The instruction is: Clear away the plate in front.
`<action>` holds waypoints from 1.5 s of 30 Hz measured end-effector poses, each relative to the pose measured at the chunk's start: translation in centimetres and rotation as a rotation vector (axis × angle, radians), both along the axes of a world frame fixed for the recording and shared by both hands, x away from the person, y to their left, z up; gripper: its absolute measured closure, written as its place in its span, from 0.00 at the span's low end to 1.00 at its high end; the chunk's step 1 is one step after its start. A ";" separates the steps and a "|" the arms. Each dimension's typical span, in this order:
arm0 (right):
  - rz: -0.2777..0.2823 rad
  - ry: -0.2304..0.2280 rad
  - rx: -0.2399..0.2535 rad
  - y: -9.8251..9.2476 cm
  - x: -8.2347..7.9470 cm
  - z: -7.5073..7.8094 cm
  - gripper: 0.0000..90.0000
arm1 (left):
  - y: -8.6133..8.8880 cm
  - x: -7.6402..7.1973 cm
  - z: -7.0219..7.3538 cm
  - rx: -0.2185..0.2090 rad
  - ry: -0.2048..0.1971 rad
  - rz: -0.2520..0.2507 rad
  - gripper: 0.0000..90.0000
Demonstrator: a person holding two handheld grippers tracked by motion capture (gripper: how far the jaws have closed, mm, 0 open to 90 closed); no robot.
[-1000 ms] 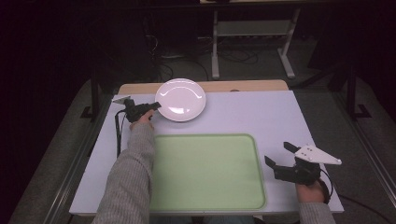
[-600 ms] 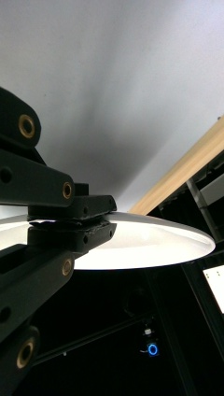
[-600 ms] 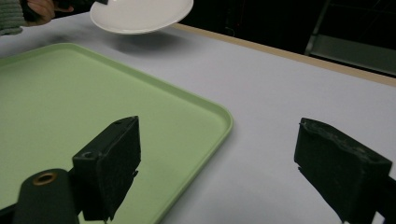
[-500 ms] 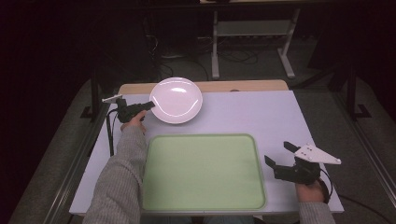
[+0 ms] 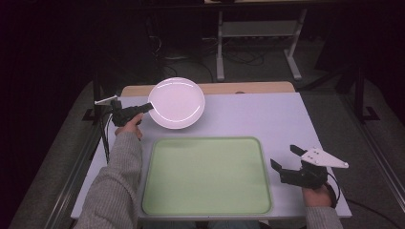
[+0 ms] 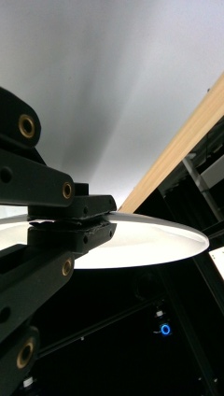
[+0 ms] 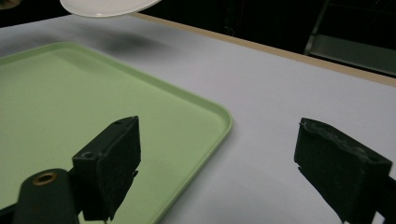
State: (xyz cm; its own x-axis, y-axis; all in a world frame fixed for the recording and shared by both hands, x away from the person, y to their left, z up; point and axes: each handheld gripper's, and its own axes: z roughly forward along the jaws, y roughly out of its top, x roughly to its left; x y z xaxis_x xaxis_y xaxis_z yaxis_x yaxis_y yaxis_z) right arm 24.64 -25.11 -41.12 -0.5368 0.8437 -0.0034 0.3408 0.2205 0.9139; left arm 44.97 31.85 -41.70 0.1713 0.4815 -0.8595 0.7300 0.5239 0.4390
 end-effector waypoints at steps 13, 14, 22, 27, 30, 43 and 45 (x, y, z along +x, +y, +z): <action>-0.001 0.006 -0.008 0.1 0.0 0.0 0.15 | 0.7 -2.8 0.4 0.047 -0.006 -0.035 0.97; -0.001 0.005 -0.009 0.1 0.0 0.0 0.15 | 0.8 -3.0 0.4 0.048 -0.005 -0.039 0.97; -0.005 0.006 -0.013 0.1 0.1 -0.1 0.15 | 0.5 -4.1 0.1 0.065 0.000 -0.056 0.97; -0.006 0.005 -0.015 0.2 0.0 -0.1 0.15 | 0.1 -4.5 -0.1 0.072 0.000 -0.080 0.97; -0.007 0.005 -0.016 0.2 0.1 -0.1 0.15 | -0.3 -4.8 -0.1 0.079 0.002 -0.092 0.97; -0.003 0.008 -0.028 0.3 0.1 -0.2 0.15 | -2.1 -6.1 -0.4 0.089 0.003 -0.176 0.97; -0.003 0.008 -0.030 0.4 0.0 -0.2 0.15 | -2.3 -6.3 -0.5 0.088 -0.003 -0.194 0.97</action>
State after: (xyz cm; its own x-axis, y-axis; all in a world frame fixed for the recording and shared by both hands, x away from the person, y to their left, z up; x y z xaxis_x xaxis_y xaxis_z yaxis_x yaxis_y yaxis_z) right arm 24.69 -24.75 -41.29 -0.5344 0.8449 -0.0244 0.3487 0.2466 0.9042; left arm 38.68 29.50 -42.24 0.2707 0.5126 -0.8149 0.8123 0.3327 0.4791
